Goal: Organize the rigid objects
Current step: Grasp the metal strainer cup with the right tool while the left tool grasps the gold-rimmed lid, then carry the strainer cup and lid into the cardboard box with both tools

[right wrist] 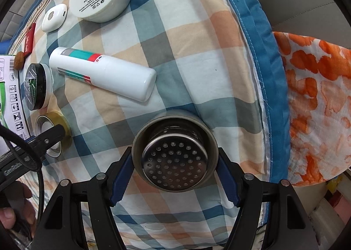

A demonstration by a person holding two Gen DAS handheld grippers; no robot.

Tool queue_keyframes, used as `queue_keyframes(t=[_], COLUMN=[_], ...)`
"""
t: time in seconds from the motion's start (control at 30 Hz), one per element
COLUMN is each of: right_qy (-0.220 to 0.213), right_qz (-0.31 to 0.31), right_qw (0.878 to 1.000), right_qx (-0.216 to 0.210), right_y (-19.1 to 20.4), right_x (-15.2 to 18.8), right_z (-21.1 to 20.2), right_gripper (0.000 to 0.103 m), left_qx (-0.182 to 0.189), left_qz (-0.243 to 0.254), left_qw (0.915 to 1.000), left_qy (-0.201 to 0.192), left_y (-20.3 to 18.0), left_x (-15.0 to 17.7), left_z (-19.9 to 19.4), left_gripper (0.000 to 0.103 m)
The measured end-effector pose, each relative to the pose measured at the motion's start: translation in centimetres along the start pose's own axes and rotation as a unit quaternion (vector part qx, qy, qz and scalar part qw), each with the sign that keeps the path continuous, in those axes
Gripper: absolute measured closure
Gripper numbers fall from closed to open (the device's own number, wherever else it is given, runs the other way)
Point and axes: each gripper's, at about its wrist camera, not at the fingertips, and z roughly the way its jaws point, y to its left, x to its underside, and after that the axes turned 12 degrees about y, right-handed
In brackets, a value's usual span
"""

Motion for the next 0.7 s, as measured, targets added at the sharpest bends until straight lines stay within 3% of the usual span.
queue_keyframes(t=[0.2,0.43,0.53,0.7], right_qy=[0.006,0.021,0.024,0.014], right_qz=[0.002,0.007,0.006,-0.005], right_qw=[1.0,1.0,1.0,1.0], right_qx=[0.007,0.012,0.017,0.022], right_y=[0.6,1.1,1.3,1.9], right_x=[-0.8,-2.2,-2.8,-2.8], right_z=[0.0,1.3,1.8,1.2], right_gripper=[0.029,0.029,0.029,0.03], left_qx=[-0.016,-0.014,-0.008,0.002], left_qz=[0.01,0.013,0.013,0.013], left_qw=[0.9997,0.9995,0.9994,0.9993], left_qy=[-0.013,-0.025,-0.029,-0.034], left_y=[-1.4,-2.2,-2.4,-1.3], left_x=[-1.0,-2.0,-1.2,-0.6], left_z=[1.8,3.2,3.2,3.9], left_gripper=[0.028,0.03,0.041,0.041])
